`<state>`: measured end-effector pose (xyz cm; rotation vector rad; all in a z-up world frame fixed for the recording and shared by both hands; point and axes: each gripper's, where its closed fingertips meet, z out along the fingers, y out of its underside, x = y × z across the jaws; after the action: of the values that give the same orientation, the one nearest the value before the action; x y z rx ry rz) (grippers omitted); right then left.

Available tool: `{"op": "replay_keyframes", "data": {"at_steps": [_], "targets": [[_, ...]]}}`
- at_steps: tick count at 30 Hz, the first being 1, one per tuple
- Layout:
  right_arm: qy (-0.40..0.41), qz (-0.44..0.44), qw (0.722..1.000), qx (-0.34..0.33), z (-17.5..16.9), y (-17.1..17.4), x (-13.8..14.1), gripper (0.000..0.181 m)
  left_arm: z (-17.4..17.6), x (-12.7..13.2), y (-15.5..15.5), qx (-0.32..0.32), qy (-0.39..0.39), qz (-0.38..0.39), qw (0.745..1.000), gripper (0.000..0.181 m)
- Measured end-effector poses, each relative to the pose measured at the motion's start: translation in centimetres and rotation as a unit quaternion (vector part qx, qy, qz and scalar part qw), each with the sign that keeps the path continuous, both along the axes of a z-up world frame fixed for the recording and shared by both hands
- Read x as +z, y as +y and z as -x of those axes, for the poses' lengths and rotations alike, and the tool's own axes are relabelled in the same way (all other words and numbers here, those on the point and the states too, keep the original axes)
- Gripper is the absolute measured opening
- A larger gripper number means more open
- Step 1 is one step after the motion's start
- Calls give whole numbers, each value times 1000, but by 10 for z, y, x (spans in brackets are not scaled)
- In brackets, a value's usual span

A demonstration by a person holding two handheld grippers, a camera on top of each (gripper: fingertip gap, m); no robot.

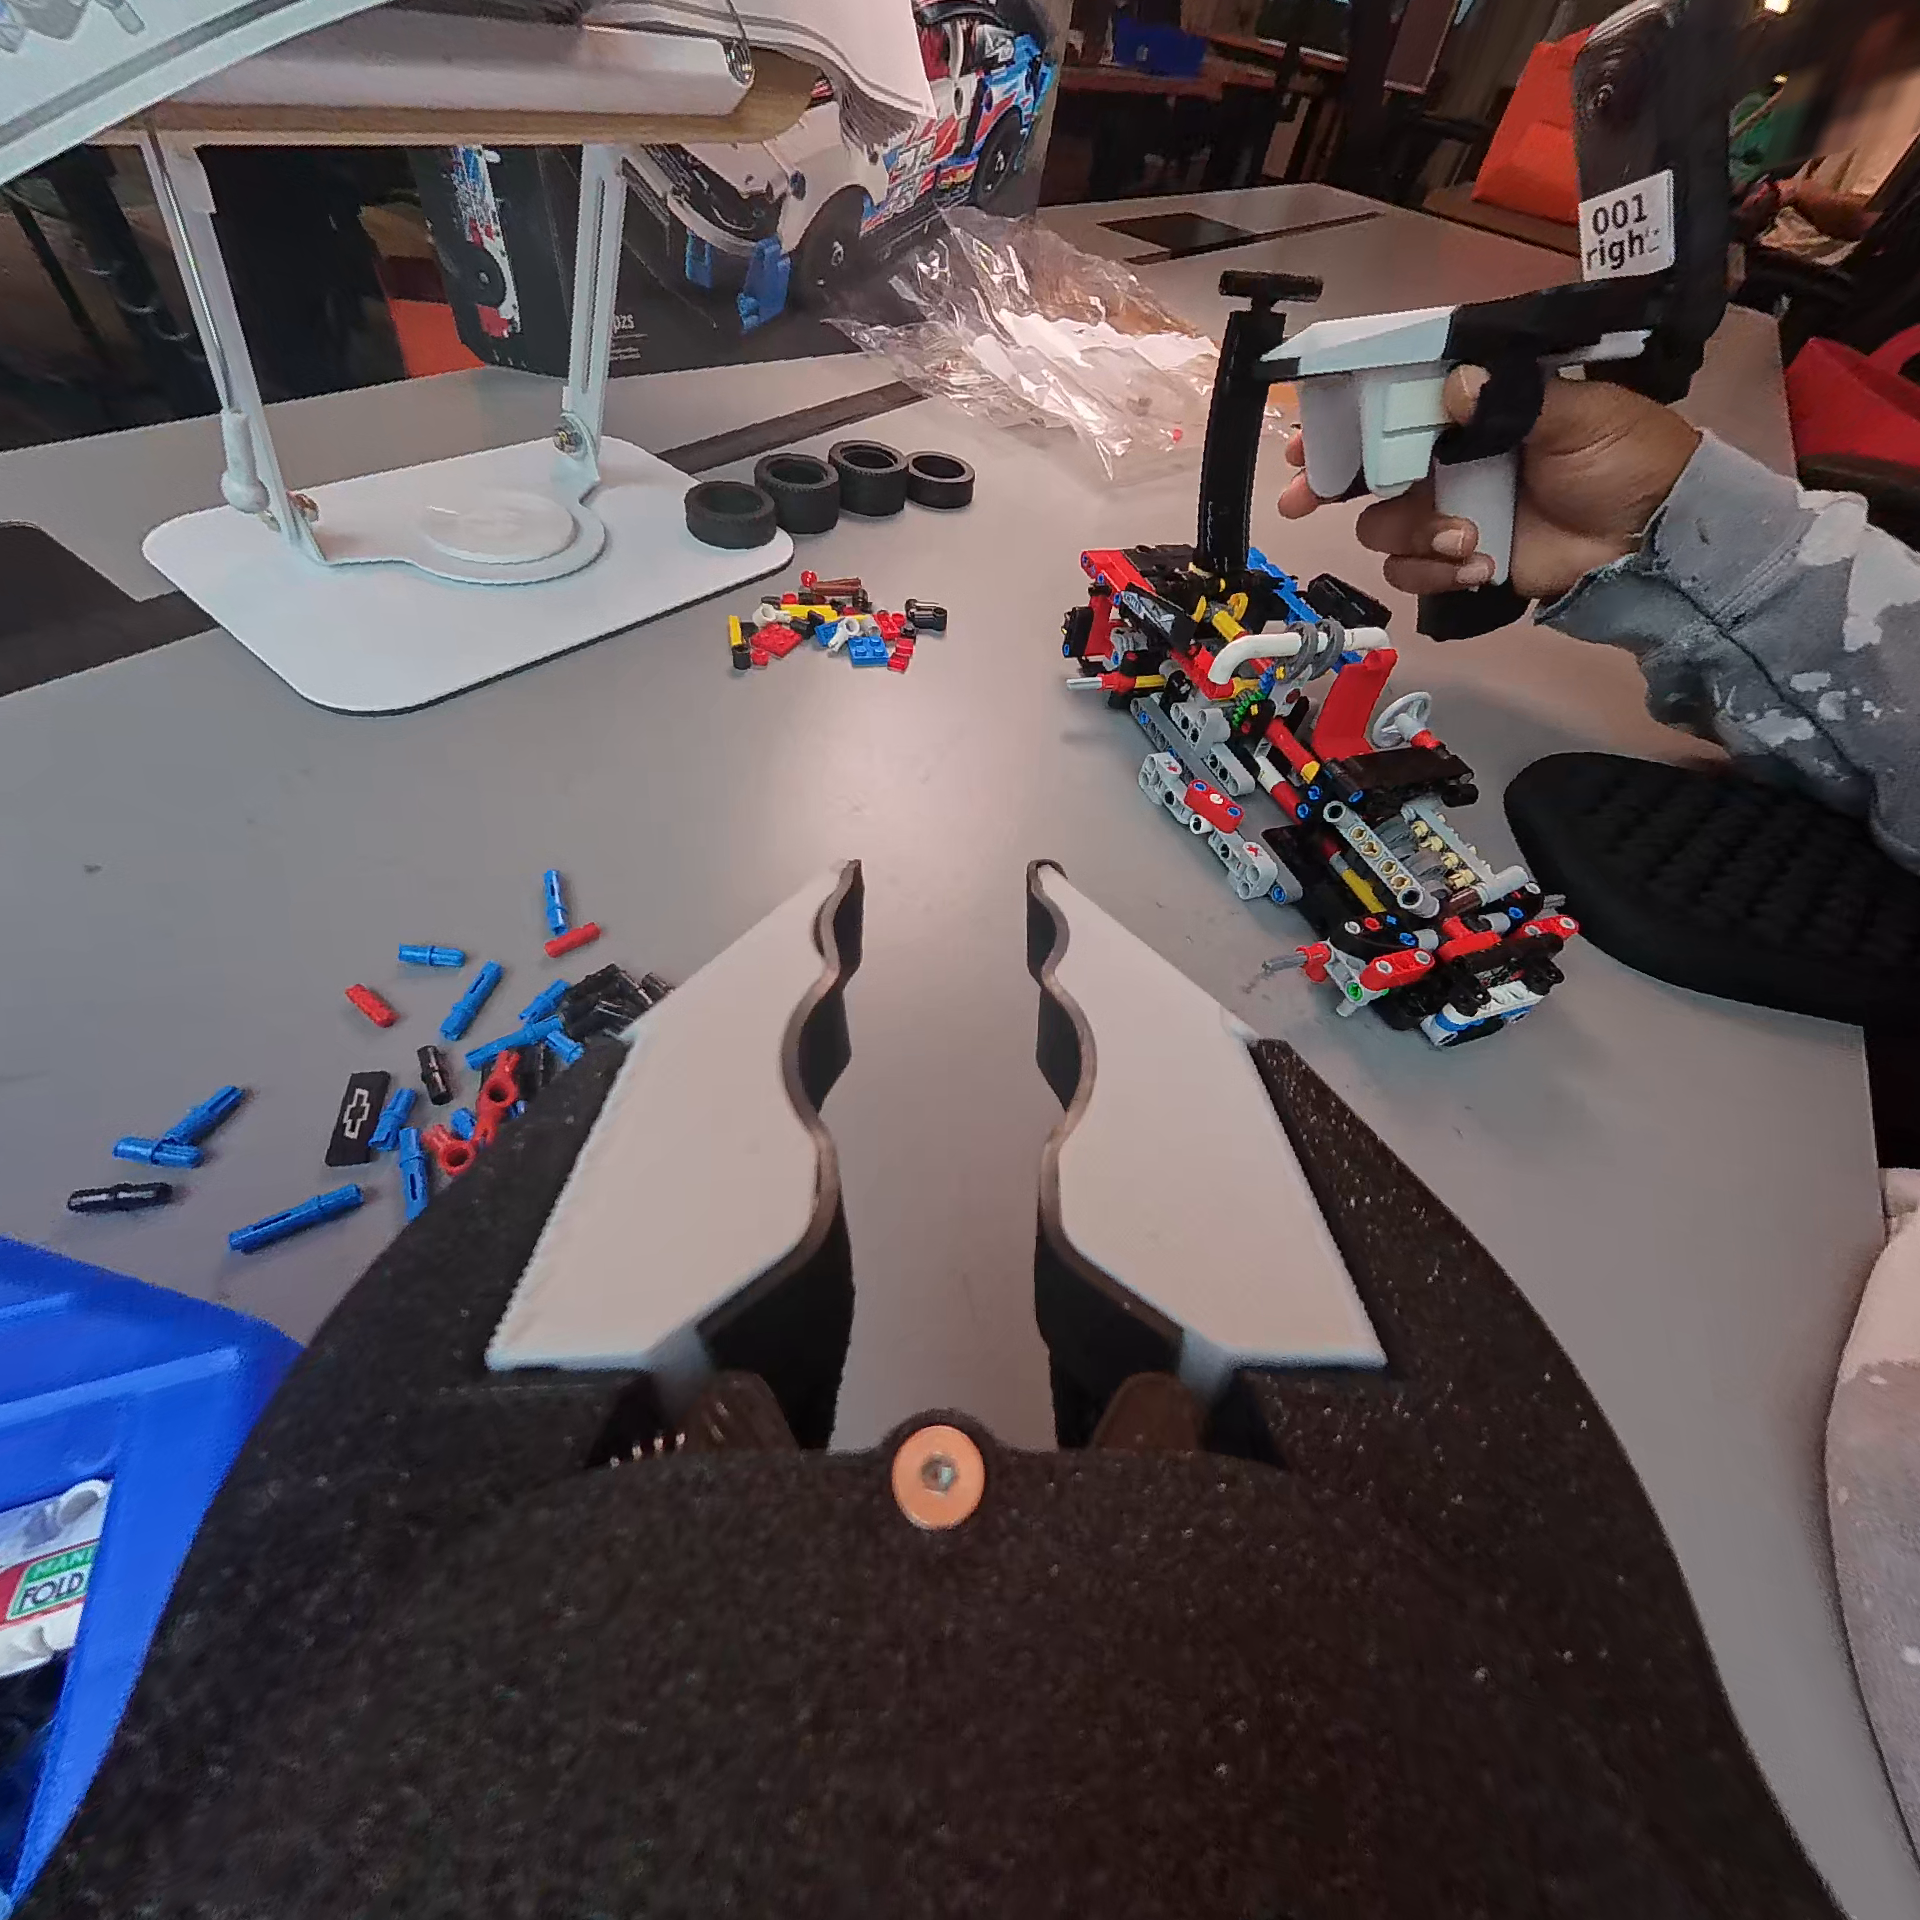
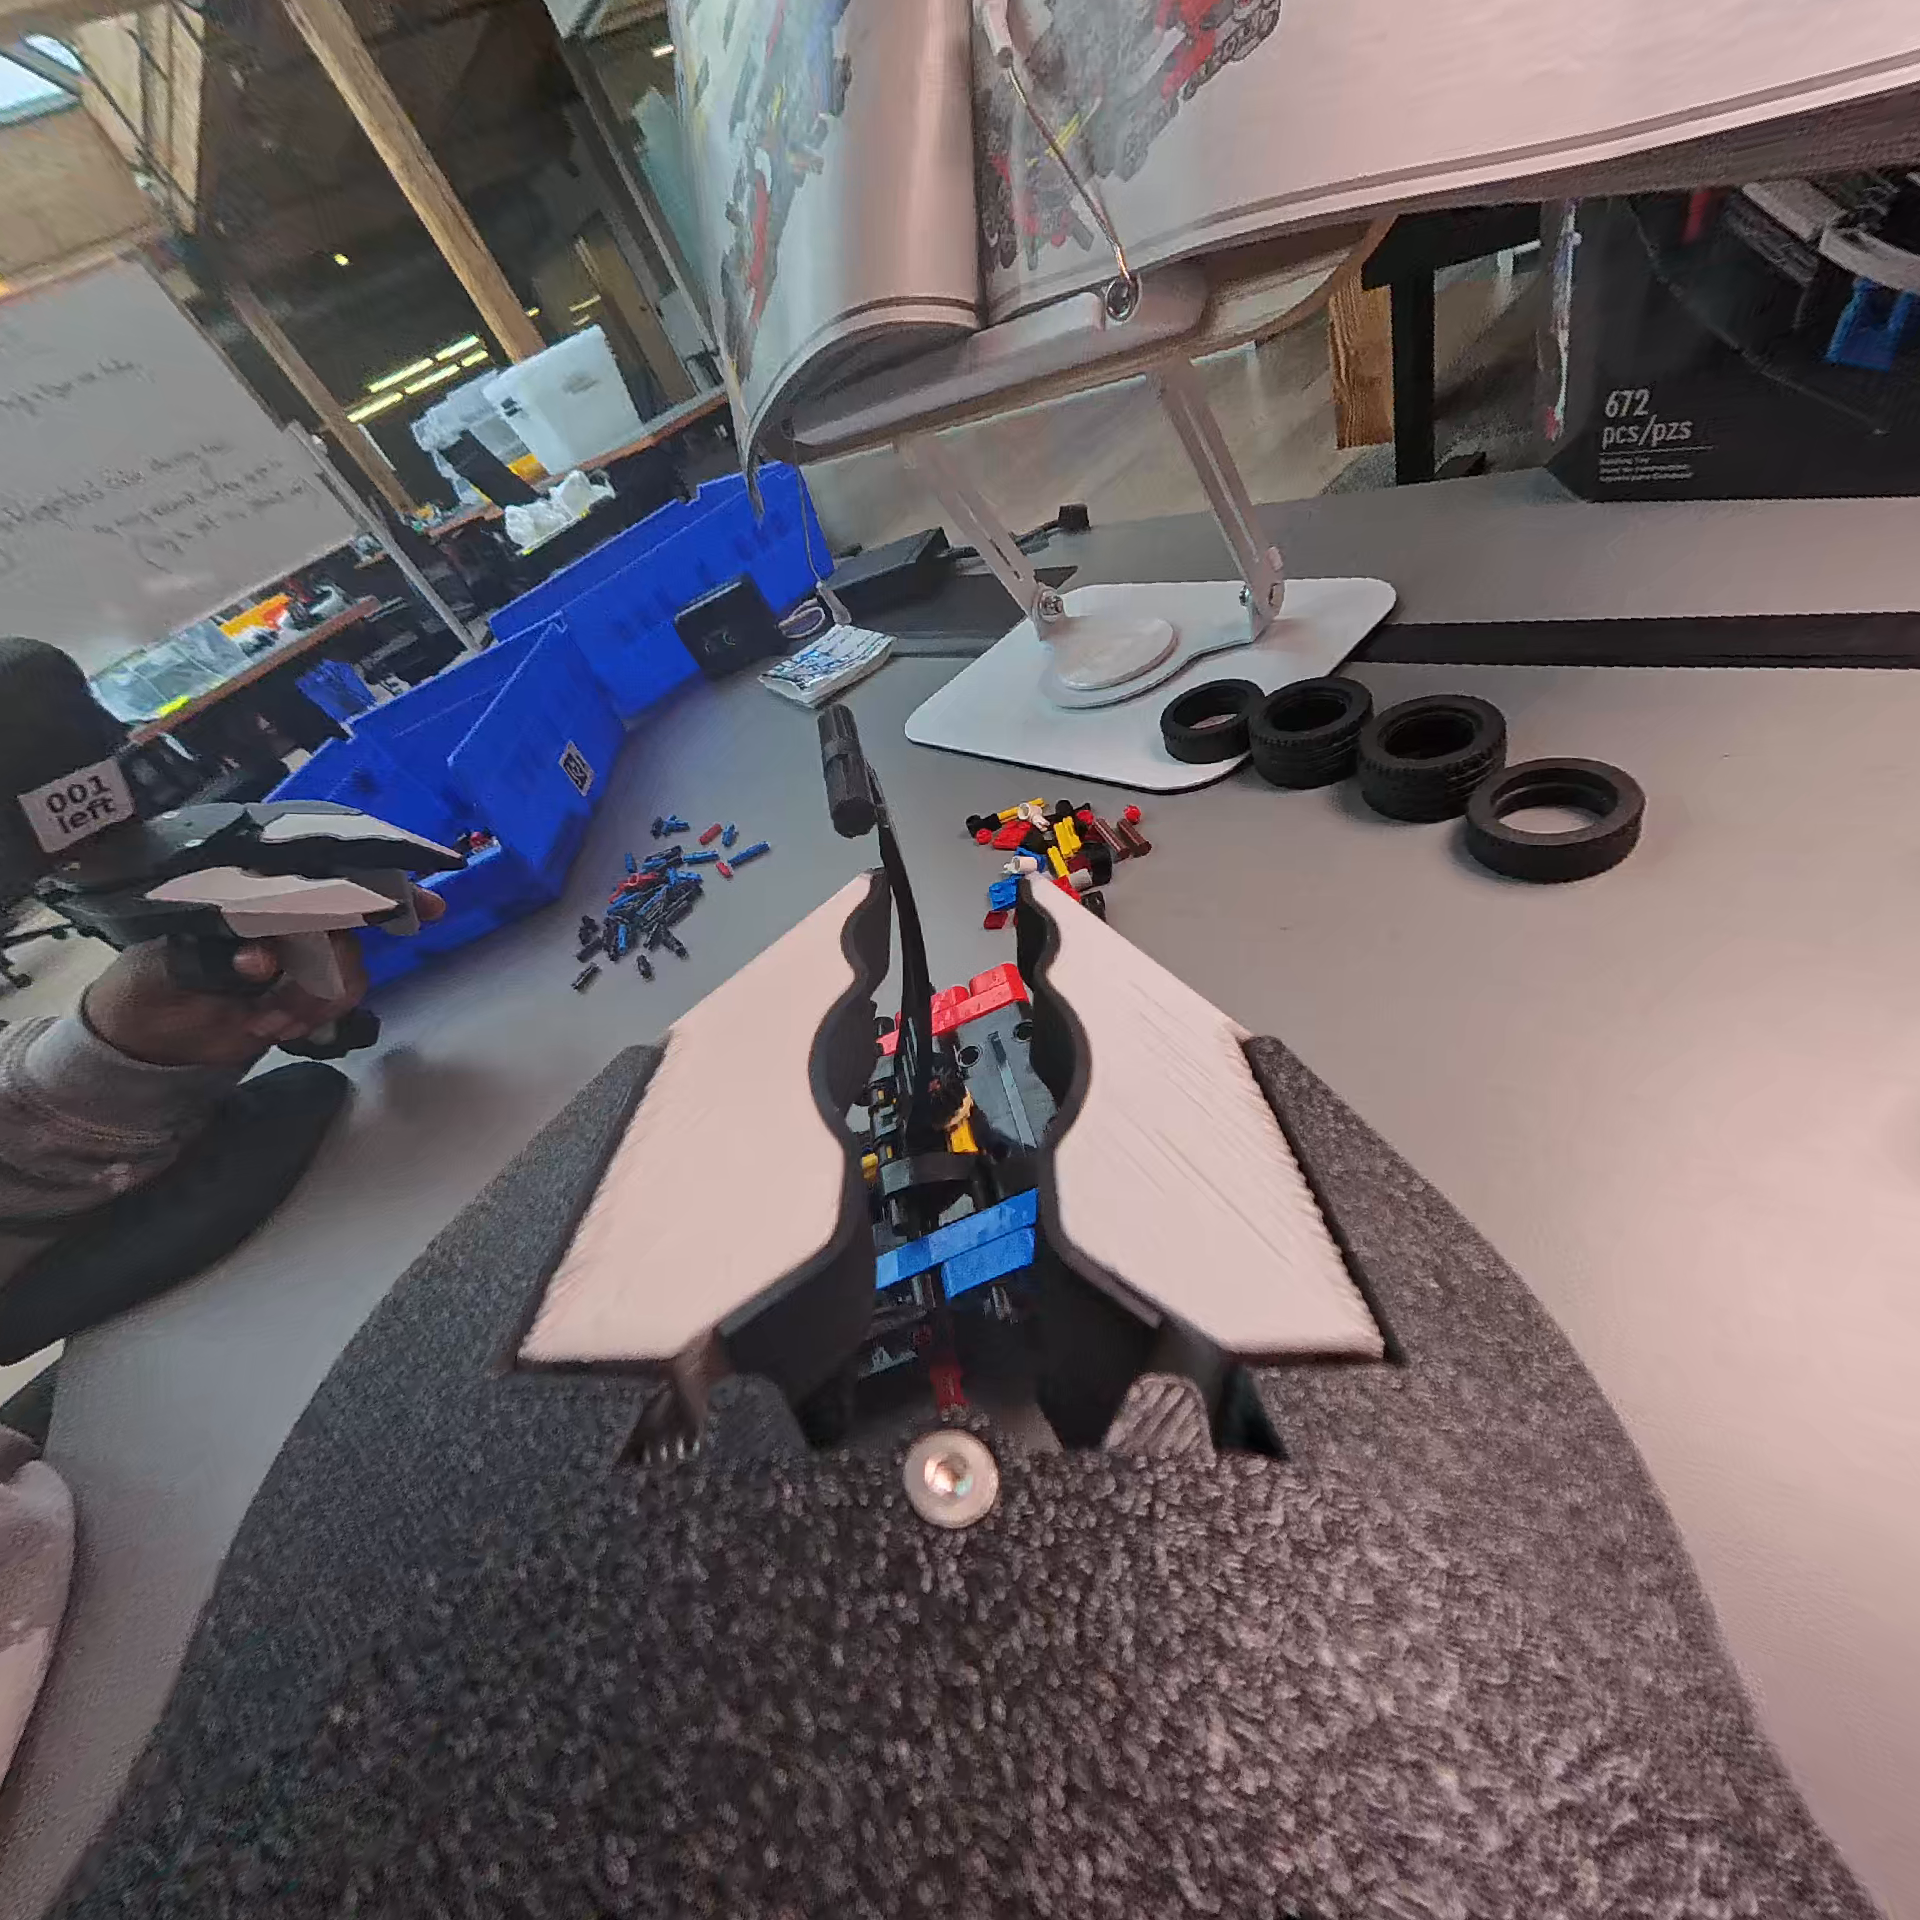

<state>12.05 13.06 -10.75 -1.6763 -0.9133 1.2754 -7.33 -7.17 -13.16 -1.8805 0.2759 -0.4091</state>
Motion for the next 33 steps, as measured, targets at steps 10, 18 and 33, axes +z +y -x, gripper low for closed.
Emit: {"op": "replay_keyframes", "data": {"at_steps": [10, 18, 33], "targets": [[98, -125, 987, -26, -11, -15, 61, 36, 3, 4, 2, 12, -5, -14, 1000, 30], [125, -257, 957, -47, 4, -40, 125, 39, 21, 20, 4, 63, -12, -60, 996, 39], [116, -334, 935, -27, 61, -89, 117, 34, 54, 40, -1, 122, -30, -113, 986, 46]]}}
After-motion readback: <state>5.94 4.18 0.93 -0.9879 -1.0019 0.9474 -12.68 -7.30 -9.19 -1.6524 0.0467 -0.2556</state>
